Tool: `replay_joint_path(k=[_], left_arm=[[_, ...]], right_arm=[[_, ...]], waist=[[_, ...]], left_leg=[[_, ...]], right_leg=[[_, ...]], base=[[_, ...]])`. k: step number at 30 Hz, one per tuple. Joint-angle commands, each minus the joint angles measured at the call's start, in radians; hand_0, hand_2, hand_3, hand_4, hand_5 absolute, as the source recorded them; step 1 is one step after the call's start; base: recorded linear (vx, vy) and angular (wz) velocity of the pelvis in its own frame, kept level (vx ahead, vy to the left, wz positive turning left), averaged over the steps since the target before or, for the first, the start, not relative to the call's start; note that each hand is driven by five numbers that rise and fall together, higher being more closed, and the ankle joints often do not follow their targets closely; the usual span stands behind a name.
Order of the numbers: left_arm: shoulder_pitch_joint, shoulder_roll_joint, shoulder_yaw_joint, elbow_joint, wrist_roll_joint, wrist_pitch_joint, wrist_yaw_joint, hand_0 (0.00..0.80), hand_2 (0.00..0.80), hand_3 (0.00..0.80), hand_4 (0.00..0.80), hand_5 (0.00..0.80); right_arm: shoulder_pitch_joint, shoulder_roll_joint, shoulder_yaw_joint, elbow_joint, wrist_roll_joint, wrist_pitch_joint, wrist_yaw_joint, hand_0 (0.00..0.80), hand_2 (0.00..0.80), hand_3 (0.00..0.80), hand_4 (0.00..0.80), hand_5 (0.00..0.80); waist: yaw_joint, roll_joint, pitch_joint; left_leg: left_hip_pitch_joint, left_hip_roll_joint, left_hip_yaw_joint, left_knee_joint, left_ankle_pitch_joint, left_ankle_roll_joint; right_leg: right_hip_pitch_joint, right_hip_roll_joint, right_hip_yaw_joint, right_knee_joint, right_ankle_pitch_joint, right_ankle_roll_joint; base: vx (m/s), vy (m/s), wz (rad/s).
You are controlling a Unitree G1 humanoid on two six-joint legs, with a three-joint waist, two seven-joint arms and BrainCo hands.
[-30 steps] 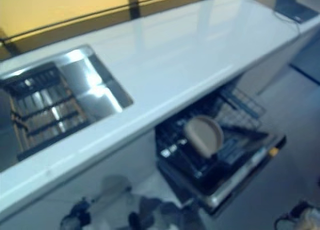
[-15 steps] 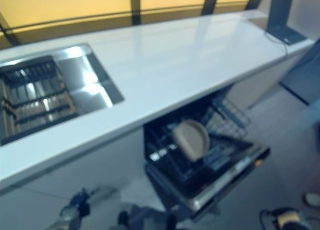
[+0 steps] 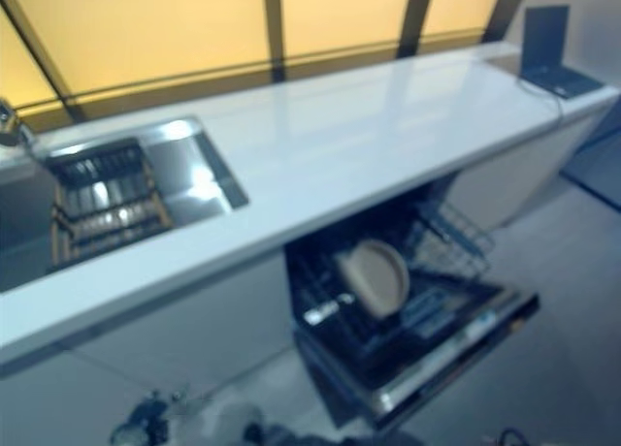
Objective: Take plates into dishwasher
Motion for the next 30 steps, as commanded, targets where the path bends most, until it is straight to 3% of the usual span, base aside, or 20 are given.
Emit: replay_joint_path(k=[1,3,6,9,14,18,19,20,22,23,25,26,28,29,30], left_arm=[[-0.029,-0.011,0.032,-0.014,0.046,-0.041,-0.014,0.000,0.000,0.000,0.000,0.000],[-0.025,-0.008,0.036,-0.009,0.051,-0.034,-0.018,0.000,0.000,0.000,0.000,0.000],[-0.034,0.003,0.019,0.012,0.047,-0.046,-0.008,0.000,0.000,0.000,0.000,0.000],[-0.085,0.023,0.000,0.017,0.052,-0.043,-0.011,0.000,0.000,0.000,0.000,0.000],[-0.079,0.031,-0.006,0.036,0.033,-0.075,-0.029,0.000,0.000,0.000,0.000,0.000],[-0.067,0.035,-0.015,0.042,0.054,-0.051,-0.039,0.000,0.000,0.000,0.000,0.000],[-0.066,0.037,-0.018,0.043,0.055,-0.042,-0.042,0.000,0.000,0.000,0.000,0.000],[-0.057,0.043,-0.024,0.047,0.049,-0.019,-0.050,0.000,0.000,0.000,0.000,0.000],[-0.046,0.053,-0.021,0.051,0.039,-0.007,-0.055,0.000,0.000,0.000,0.000,0.000],[-0.039,0.059,-0.015,0.050,0.032,0.003,-0.058,0.000,0.000,0.000,0.000,0.000],[-0.030,0.077,0.008,0.060,-0.017,0.025,-0.063,0.000,0.000,0.000,0.000,0.000],[-0.030,0.078,0.008,0.062,-0.020,0.024,-0.064,0.000,0.000,0.000,0.000,0.000],[-0.031,0.071,0.033,0.091,-0.060,0.020,-0.061,0.000,0.000,0.000,0.000,0.000],[-0.032,0.071,0.035,0.093,-0.064,0.020,-0.060,0.000,0.000,0.000,0.000,0.000],[-0.035,0.060,0.046,0.095,-0.076,0.018,-0.040,0.000,0.000,0.000,0.000,0.000]], right_arm=[[-0.013,0.009,-0.041,0.023,0.098,-0.052,-0.056,0.000,0.000,0.000,0.000,0.000],[0.016,0.000,-0.080,0.016,0.080,-0.051,-0.082,0.000,0.000,0.000,0.000,0.000],[0.030,-0.028,-0.099,0.020,0.071,-0.041,-0.099,0.000,0.000,0.000,0.000,0.000],[0.011,-0.029,-0.108,0.027,0.151,-0.026,-0.153,0.000,0.000,0.000,0.000,0.000],[-0.034,-0.073,-0.107,0.047,0.171,-0.018,-0.189,0.000,0.000,0.000,0.000,0.000],[-0.026,-0.077,-0.112,0.018,0.135,-0.029,-0.188,0.000,0.000,0.000,0.000,0.000],[-0.025,-0.078,-0.111,0.014,0.135,-0.032,-0.192,0.000,0.000,0.000,0.000,0.000],[-0.022,-0.076,-0.115,0.008,0.136,-0.056,-0.203,0.000,0.000,0.000,0.000,0.000],[-0.024,-0.071,-0.120,0.002,0.132,-0.074,-0.213,0.000,0.000,0.000,0.000,0.000],[-0.025,-0.065,-0.121,-0.001,0.138,-0.083,-0.210,0.000,0.000,0.000,0.000,0.000],[-0.024,-0.038,-0.128,-0.004,0.155,-0.103,-0.211,0.000,0.000,0.000,0.000,0.000],[-0.024,-0.036,-0.128,-0.004,0.160,-0.104,-0.212,0.000,0.000,0.000,0.000,0.000],[-0.010,0.013,-0.148,0.000,0.190,-0.136,-0.250,0.000,0.000,0.000,0.000,0.000],[-0.010,0.018,-0.149,-0.002,0.194,-0.138,-0.255,0.000,0.000,0.000,0.000,0.000],[-0.024,0.033,-0.146,0.005,0.225,-0.159,-0.275,0.000,0.000,0.000,0.000,0.000]], waist=[[-0.028,-0.102,0.009],[-0.064,-0.077,-0.012],[-0.092,-0.014,-0.025],[-0.097,-0.025,0.019],[-0.086,-0.027,0.034],[-0.098,-0.043,0.030],[-0.099,-0.044,0.030],[-0.103,-0.035,0.035],[-0.095,-0.031,0.038],[-0.083,-0.027,0.040],[-0.057,-0.015,0.040],[-0.056,-0.016,0.040],[-0.035,-0.023,0.025],[-0.032,-0.024,0.025],[-0.023,-0.030,0.026]], left_leg=[[0.041,-0.109,0.094,0.402,-0.226,0.105],[0.144,-0.121,0.081,0.371,-0.231,0.092],[0.272,-0.177,0.011,0.088,-0.270,0.103],[0.242,-0.207,-0.020,0.045,-0.289,0.125],[0.246,-0.231,-0.029,0.018,-0.295,0.134],[0.234,-0.269,-0.048,0.016,-0.287,0.149],[0.234,-0.269,-0.053,0.013,-0.283,0.149],[0.234,-0.261,-0.065,0.007,-0.274,0.154],[0.212,-0.255,-0.054,0.011,-0.255,0.161],[0.195,-0.248,-0.043,0.013,-0.241,0.162],[0.134,-0.212,-0.036,0.038,-0.216,0.169],[0.132,-0.211,-0.035,0.041,-0.218,0.170],[0.100,-0.165,-0.033,0.091,-0.234,0.161],[0.097,-0.161,-0.032,0.098,-0.237,0.160],[0.086,-0.130,-0.008,0.108,-0.235,0.144]], right_leg=[[0.021,-0.062,-0.010,0.040,-0.020,0.044],[-0.030,-0.048,-0.024,0.077,-0.026,0.038],[-0.135,-0.010,-0.059,0.186,-0.052,0.043],[-0.215,-0.028,-0.058,0.203,0.019,0.088],[-0.224,-0.041,-0.066,0.123,0.073,0.106],[-0.239,-0.046,-0.026,0.053,0.148,0.137],[-0.244,-0.043,-0.017,0.054,0.152,0.139],[-0.257,-0.027,0.021,0.097,0.131,0.137],[-0.255,-0.038,0.021,0.168,0.100,0.133],[-0.245,-0.053,0.013,0.200,0.080,0.130],[-0.199,-0.151,0.067,0.244,0.072,0.119],[-0.198,-0.154,0.069,0.245,0.071,0.120],[-0.139,-0.279,0.112,0.163,0.119,0.136],[-0.132,-0.286,0.112,0.150,0.126,0.138],[-0.116,-0.304,0.095,0.097,0.143,0.157]], base=[[-0.259,0.055,0.39],[-0.266,0.125,0.20],[-0.319,0.173,0.52],[-0.368,0.070,0.73],[-0.296,0.132,0.29],[-0.144,0.092,0.03],[-0.144,0.026,-0.05],[-0.156,0.009,-0.04],[-0.205,-0.011,-0.02],[-0.288,-0.081,-0.18],[-0.256,-0.173,-0.45],[-0.129,-0.258,-0.44],[-0.124,-0.367,-0.19],[-0.171,-0.408,-0.10],[-0.130,-0.386,-0.24]])
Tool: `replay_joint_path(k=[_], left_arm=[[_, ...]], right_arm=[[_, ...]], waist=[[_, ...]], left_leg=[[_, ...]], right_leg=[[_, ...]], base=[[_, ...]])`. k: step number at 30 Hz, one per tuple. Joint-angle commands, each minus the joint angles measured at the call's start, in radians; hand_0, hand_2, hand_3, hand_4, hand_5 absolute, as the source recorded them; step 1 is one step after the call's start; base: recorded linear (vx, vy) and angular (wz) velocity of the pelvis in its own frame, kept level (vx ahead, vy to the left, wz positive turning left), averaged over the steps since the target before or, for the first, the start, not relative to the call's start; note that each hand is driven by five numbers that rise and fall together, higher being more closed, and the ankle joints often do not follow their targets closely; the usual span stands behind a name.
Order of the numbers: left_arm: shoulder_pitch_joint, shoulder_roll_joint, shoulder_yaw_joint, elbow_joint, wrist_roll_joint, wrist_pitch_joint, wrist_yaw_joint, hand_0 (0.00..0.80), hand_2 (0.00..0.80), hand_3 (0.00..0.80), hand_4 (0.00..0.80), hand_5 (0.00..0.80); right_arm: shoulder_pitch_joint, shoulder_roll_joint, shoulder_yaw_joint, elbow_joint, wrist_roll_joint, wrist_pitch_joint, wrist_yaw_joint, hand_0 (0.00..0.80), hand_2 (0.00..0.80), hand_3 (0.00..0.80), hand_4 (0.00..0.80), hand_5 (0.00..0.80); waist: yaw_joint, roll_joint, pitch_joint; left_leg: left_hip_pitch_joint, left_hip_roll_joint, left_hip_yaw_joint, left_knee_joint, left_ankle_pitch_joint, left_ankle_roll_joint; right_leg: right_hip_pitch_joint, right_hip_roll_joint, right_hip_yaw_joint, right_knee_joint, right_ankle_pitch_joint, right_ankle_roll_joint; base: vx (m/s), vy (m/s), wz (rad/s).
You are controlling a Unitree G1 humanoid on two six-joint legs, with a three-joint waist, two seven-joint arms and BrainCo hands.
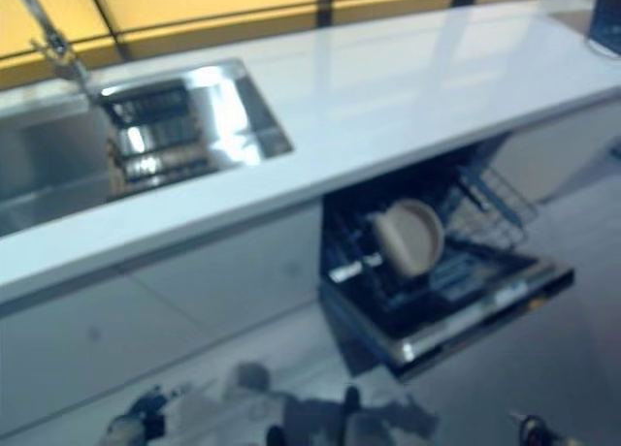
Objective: Take plates into dishwasher
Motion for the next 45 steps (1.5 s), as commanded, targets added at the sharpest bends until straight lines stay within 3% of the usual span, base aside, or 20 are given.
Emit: replay_joint_path(k=[1,6,9,13,17,23,29,32,39,45], left_arm=[[0.006,0.007,0.037,0.047,-0.081,-0.027,0.034,0.000,0.000,0.000,0.000,0.000],[0.027,-0.013,0.062,-0.023,-0.113,-0.047,0.028,0.000,0.000,0.000,0.000,0.000],[0.013,-0.029,0.042,-0.048,-0.126,-0.059,0.027,0.000,0.000,0.000,0.000,0.000],[0.012,-0.039,0.030,-0.081,-0.126,-0.068,0.026,0.000,0.000,0.000,0.000,0.000],[0.011,-0.037,0.023,-0.092,-0.136,-0.088,0.023,0.000,0.000,0.000,0.000,0.000],[0.014,-0.057,0.015,-0.093,-0.175,-0.103,0.022,0.000,0.000,0.000,0.000,0.000],[0.033,-0.095,-0.012,-0.087,-0.211,-0.115,0.020,0.000,0.000,0.000,0.000,0.000],[0.053,-0.118,-0.026,-0.090,-0.230,-0.115,0.025,0.000,0.000,0.000,0.000,0.000],[0.111,-0.141,-0.046,-0.102,-0.244,-0.115,0.036,0.000,0.000,0.000,0.000,0.000],[0.136,-0.113,-0.026,-0.120,-0.212,-0.098,0.037,0.000,0.000,0.000,0.000,0.000]], right_arm=[[-0.019,0.029,-0.007,0.022,0.078,-0.072,-0.076,0.000,0.000,0.000,0.000,0.000],[-0.032,0.057,-0.007,0.009,0.162,-0.099,-0.103,0.000,0.000,0.000,0.000,0.000],[-0.045,0.053,-0.011,0.008,0.200,-0.111,-0.122,0.000,0.000,0.000,0.000,0.000],[-0.069,0.059,-0.008,0.002,0.242,-0.152,-0.145,0.000,0.000,0.000,0.000,0.000],[-0.116,0.073,-0.002,-0.019,0.381,-0.204,-0.113,0.000,0.000,0.000,0.000,0.000],[-0.187,0.091,0.014,-0.048,0.510,-0.262,-0.057,0.000,0.000,0.000,0.000,0.000],[-0.286,0.064,0.028,-0.047,0.637,-0.211,0.041,0.000,0.000,0.000,0.000,0.000],[-0.338,0.066,0.037,-0.064,0.624,-0.208,0.078,0.000,0.000,0.000,0.000,0.000],[-0.464,0.056,0.073,-0.121,0.625,-0.214,0.179,0.000,0.000,0.000,0.000,0.000],[-0.557,0.082,0.142,-0.222,0.644,-0.242,0.280,0.000,0.000,0.000,0.000,0.000]], waist=[[0.022,-0.049,-0.030],[0.032,-0.039,-0.011],[0.028,-0.022,0.000],[0.033,0.000,0.015],[0.050,0.036,0.049],[0.074,0.089,0.073],[0.107,0.138,0.079],[0.125,0.157,0.076],[0.171,0.179,0.072],[0.203,0.165,0.080]], left_leg=[[-0.057,0.016,-0.022,0.115,-0.080,0.018],[-0.050,0.058,-0.043,0.035,-0.013,-0.021],[-0.057,0.051,-0.083,-0.021,0.024,-0.035],[-0.061,0.043,-0.109,-0.032,0.037,-0.037],[-0.098,0.035,-0.120,0.041,0.030,-0.037],[-0.148,0.017,-0.127,0.154,0.004,-0.044],[-0.180,-0.012,-0.152,0.238,-0.018,-0.047],[-0.179,-0.030,-0.161,0.262,-0.025,-0.048],[-0.163,-0.053,-0.178,0.290,-0.030,-0.053],[-0.158,-0.041,-0.188,0.308,-0.026,-0.058]], right_leg=[[0.053,-0.051,0.011,-0.207,0.124,0.042],[0.076,0.017,0.011,-0.254,0.080,0.051],[0.070,0.043,0.030,-0.264,0.067,0.042],[0.057,0.045,0.017,-0.216,0.036,0.032],[0.018,0.004,-0.019,-0.069,-0.030,0.018],[0.000,-0.058,-0.037,0.037,-0.082,0.005],[-0.002,-0.108,-0.048,0.133,-0.130,-0.016],[0.010,-0.132,-0.060,0.171,-0.149,-0.023],[0.056,-0.159,-0.102,0.209,-0.181,-0.029],[0.092,-0.149,-0.126,0.209,-0.185,-0.031]], base=[[-0.132,-0.457,-0.45],[-0.125,-0.262,-0.11],[-0.157,-0.108,0.07],[-0.086,-0.042,0.04],[-0.104,0.040,0.08],[-0.044,0.072,0.20],[0.021,0.120,0.20],[0.089,0.147,0.26],[0.062,0.079,0.12],[0.010,-0.031,0.09]])
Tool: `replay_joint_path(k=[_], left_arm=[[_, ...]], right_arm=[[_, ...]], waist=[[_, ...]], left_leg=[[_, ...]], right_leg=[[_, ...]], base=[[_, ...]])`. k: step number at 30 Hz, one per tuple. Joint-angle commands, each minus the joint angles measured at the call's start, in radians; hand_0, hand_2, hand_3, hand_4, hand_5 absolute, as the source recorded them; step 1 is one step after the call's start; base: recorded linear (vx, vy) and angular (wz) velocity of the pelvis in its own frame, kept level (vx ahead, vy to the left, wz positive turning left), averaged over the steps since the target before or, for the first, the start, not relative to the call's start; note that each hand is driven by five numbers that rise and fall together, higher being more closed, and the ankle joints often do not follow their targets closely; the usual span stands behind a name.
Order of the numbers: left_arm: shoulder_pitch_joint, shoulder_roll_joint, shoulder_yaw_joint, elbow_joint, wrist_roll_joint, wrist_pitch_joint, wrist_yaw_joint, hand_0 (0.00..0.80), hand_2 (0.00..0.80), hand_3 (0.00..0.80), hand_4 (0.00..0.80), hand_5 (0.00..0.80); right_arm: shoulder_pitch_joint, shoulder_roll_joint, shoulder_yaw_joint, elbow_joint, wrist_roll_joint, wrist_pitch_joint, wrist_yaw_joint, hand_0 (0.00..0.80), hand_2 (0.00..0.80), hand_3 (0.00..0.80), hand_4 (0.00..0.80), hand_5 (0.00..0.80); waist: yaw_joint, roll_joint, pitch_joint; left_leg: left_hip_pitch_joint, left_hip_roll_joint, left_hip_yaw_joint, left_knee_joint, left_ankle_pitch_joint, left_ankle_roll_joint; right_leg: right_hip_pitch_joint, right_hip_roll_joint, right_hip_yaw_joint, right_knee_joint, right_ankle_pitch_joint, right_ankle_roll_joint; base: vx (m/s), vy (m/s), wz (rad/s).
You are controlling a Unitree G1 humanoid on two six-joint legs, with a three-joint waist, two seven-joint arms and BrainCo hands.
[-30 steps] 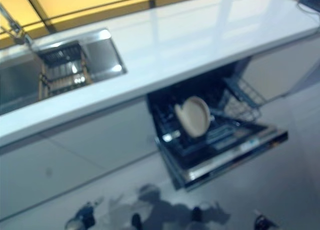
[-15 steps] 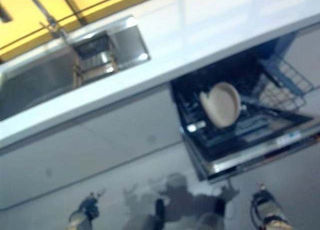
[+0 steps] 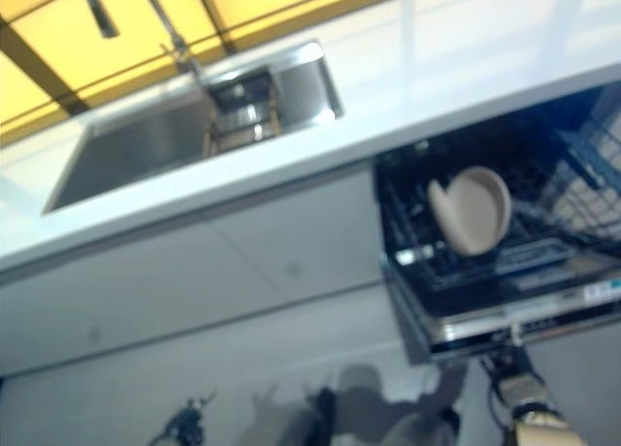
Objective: Take plates into dishwasher
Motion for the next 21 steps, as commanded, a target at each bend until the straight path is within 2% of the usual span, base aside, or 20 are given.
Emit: replay_joint_path(k=[1,9,21], left_arm=[[-0.031,0.063,0.004,-0.037,0.017,-0.008,0.017,0.000,0.000,0.000,0.000,0.000],[0.000,0.096,-0.001,-0.093,0.086,0.025,0.013,0.000,0.000,0.000,0.000,0.000],[0.031,0.122,0.000,-0.080,0.110,0.014,-0.017,0.000,0.000,0.000,0.000,0.000]], right_arm=[[-0.324,0.061,0.040,-0.206,0.036,-0.045,0.229,0.000,0.000,0.000,0.000,0.000],[-0.379,0.049,0.060,-0.291,0.104,-0.071,0.278,0.000,0.000,0.000,0.000,0.000],[-0.408,0.029,0.062,-0.313,0.135,-0.088,0.296,0.000,0.000,0.000,0.000,0.000]], waist=[[0.102,-0.016,-0.022],[0.130,-0.052,-0.047],[0.146,-0.077,-0.071]], left_leg=[[-0.019,0.035,0.013,0.124,-0.039,-0.006],[0.025,0.064,0.021,0.123,-0.035,-0.009],[0.044,0.085,0.030,0.112,-0.016,-0.018]], right_leg=[[0.051,0.017,-0.034,0.068,-0.052,-0.102],[0.139,0.044,-0.062,0.015,-0.036,-0.084],[0.206,0.067,-0.083,-0.046,-0.015,-0.071]], base=[[0.047,-0.074,0.02],[0.095,-0.071,0.06],[0.035,-0.027,0.03]])
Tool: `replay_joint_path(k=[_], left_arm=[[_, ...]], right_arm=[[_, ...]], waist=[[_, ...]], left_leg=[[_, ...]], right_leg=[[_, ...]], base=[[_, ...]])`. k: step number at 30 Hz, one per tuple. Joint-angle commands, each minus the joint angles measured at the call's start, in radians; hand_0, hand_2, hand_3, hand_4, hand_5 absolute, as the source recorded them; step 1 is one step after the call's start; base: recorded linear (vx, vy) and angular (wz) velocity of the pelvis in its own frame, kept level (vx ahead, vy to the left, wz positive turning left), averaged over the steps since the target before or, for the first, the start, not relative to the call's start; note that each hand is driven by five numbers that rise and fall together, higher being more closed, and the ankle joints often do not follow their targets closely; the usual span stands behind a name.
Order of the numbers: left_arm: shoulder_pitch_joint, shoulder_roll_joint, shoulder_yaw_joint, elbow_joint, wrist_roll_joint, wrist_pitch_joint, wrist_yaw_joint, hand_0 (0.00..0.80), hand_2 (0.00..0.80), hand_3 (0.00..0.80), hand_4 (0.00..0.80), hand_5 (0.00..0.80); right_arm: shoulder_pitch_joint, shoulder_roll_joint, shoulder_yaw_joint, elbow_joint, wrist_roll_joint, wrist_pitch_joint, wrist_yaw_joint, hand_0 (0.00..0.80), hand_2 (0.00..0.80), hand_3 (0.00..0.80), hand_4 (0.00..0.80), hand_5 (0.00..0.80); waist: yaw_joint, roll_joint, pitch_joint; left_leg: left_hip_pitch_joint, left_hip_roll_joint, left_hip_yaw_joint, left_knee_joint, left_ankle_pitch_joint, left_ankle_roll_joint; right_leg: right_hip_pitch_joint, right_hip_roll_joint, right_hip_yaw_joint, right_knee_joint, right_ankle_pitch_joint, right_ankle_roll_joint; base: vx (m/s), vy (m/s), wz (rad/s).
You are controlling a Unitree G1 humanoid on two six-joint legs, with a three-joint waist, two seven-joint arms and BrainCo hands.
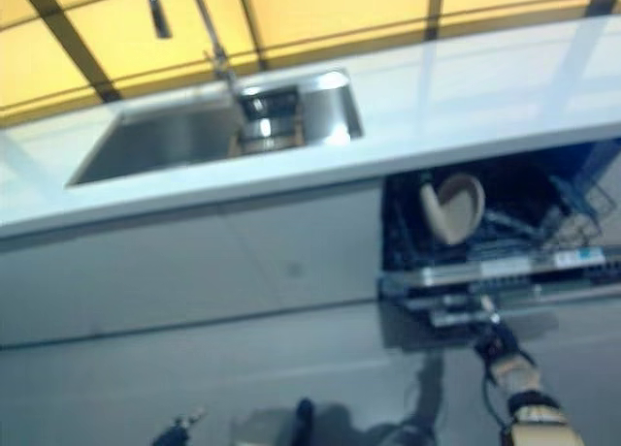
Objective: Take plates into dishwasher
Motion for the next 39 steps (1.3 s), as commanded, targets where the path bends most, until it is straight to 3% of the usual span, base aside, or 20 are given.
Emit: replay_joint_path(k=[1,8,17,24,29,33,37,39], left_arm=[[-0.021,0.079,-0.028,-0.036,0.025,-0.024,-0.009,0.000,0.000,0.000,0.000,0.000],[0.000,0.103,0.002,-0.022,0.065,-0.021,-0.019,0.000,0.000,0.000,0.000,0.000],[-0.018,0.115,0.013,-0.004,0.067,-0.046,-0.035,0.000,0.000,0.000,0.000,0.000],[-0.089,0.102,-0.001,0.040,0.047,-0.061,-0.035,0.000,0.000,0.000,0.000,0.000],[-0.137,0.082,-0.010,0.069,0.050,-0.066,-0.025,0.000,0.000,0.000,0.000,0.000],[-0.153,0.066,-0.022,0.074,0.098,-0.041,-0.019,0.000,0.000,0.000,0.000,0.000],[-0.191,0.068,-0.079,0.124,0.198,0.019,-0.074,0.000,0.000,0.000,0.000,0.000],[-0.199,0.069,-0.090,0.154,0.198,0.052,-0.075,0.000,0.000,0.000,0.000,0.000]], right_arm=[[-0.365,0.027,-0.008,-0.145,0.063,-0.082,0.180,0.000,0.000,0.000,0.000,0.000],[-0.359,0.023,-0.008,-0.127,0.016,-0.052,0.178,0.000,0.000,0.000,0.000,0.000],[-0.306,0.005,0.053,0.027,-0.358,0.032,0.139,0.000,0.000,0.000,0.000,0.000],[-0.237,0.015,0.135,0.085,-0.535,0.055,0.167,0.000,0.000,0.000,0.000,0.000],[-0.089,0.080,0.155,0.063,-0.595,0.021,0.193,0.000,0.000,0.000,0.000,0.000],[0.046,0.136,0.146,0.051,-0.611,-0.036,0.207,0.000,0.000,0.000,0.000,0.000],[0.183,0.195,0.144,0.064,-0.575,-0.097,0.163,0.000,0.000,0.000,0.000,0.000],[0.209,0.222,0.147,0.091,-0.571,-0.101,0.143,0.000,0.000,0.000,0.000,0.000]], waist=[[0.077,-0.031,-0.073],[0.092,-0.059,-0.090],[0.086,-0.095,-0.126],[0.056,-0.135,-0.159],[0.017,-0.156,-0.186],[-0.005,-0.163,-0.203],[-0.069,-0.161,-0.215],[-0.076,-0.165,-0.207]], left_leg=[[-0.049,0.021,0.030,0.123,-0.031,-0.010],[-0.039,0.029,0.032,0.133,-0.038,-0.008],[-0.018,0.045,0.055,0.017,0.016,-0.007],[-0.015,0.064,0.074,-0.123,0.067,-0.014],[0.000,0.052,0.054,-0.212,0.082,-0.004],[0.008,0.039,0.026,-0.242,0.082,0.007],[-0.009,0.021,-0.054,-0.207,0.068,0.037],[-0.017,0.020,-0.079,-0.192,0.075,0.034]], right_leg=[[0.075,0.010,-0.024,-0.009,-0.015,-0.045],[0.111,0.024,-0.027,-0.035,-0.005,-0.035],[0.122,0.069,-0.018,-0.157,0.042,-0.023],[0.086,0.104,0.009,-0.295,0.113,-0.024],[0.060,0.139,0.072,-0.365,0.143,-0.031],[0.052,0.163,0.113,-0.357,0.127,-0.041],[0.008,0.257,0.273,-0.240,0.041,-0.100],[0.008,0.275,0.245,-0.223,0.036,-0.116]], base=[[0.009,-0.044,0.08],[0.043,-0.048,0.08],[-0.017,-0.041,0.05],[-0.082,-0.029,-0.14],[-0.021,-0.001,-0.10],[-0.009,-0.006,0.16],[0.010,-0.059,0.46],[-0.016,-0.156,1.35]])
